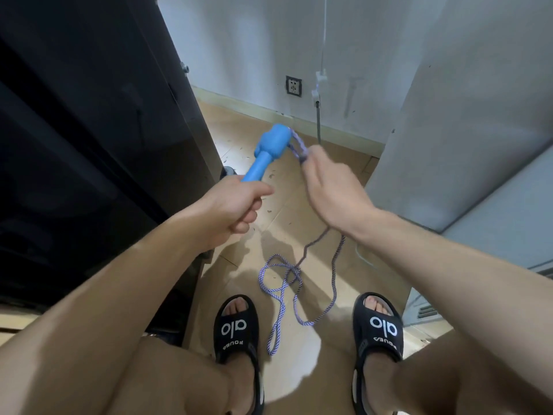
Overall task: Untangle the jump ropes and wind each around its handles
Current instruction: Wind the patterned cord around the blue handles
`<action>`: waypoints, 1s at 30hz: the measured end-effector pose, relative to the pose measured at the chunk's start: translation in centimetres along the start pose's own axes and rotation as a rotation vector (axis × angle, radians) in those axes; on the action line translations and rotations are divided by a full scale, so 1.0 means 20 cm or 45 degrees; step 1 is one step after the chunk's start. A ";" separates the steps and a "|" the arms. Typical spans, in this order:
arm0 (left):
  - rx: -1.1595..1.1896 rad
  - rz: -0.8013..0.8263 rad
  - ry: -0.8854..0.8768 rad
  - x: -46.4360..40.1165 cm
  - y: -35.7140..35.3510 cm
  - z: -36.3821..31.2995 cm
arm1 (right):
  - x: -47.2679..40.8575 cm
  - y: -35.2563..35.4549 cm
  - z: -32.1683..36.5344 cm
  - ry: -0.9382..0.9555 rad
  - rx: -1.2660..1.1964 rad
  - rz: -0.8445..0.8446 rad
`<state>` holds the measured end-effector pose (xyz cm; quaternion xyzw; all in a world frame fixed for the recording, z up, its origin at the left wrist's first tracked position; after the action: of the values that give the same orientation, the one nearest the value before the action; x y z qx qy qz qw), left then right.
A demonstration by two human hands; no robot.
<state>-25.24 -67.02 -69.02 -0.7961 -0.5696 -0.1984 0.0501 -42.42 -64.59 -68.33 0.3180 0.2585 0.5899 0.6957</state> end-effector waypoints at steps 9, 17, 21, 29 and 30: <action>-1.409 -0.084 -0.155 -0.07 0.04 0.17 | 0.18 -0.24 0.10 0.544 0.804 0.385; -2.066 0.073 -0.803 0.00 -0.10 0.22 | 0.08 -0.11 0.03 0.324 0.261 0.628; -1.899 0.056 -0.809 0.02 -0.11 0.22 | 0.07 -0.07 0.04 0.170 0.104 0.737; -1.256 -0.010 -0.276 -0.08 0.15 0.18 | -0.01 0.08 -0.26 -0.428 0.378 1.004; -1.193 0.034 -0.293 -0.07 0.16 0.17 | -0.01 0.10 -0.29 -0.389 0.432 0.978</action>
<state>-21.74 -68.35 -72.14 -0.7569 -0.4105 -0.3438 -0.3747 -47.95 -63.86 -70.69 0.5841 0.1091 0.7011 0.3942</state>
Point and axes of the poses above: each hand's wrist, its own x-axis away from the middle knuckle, its own y-axis out of the back of the hand, z = x × y, the point moved 3 cm from there along -x, towards the middle knuckle, and after that the axes turned 7 degrees about -y, right-handed, at the moved point
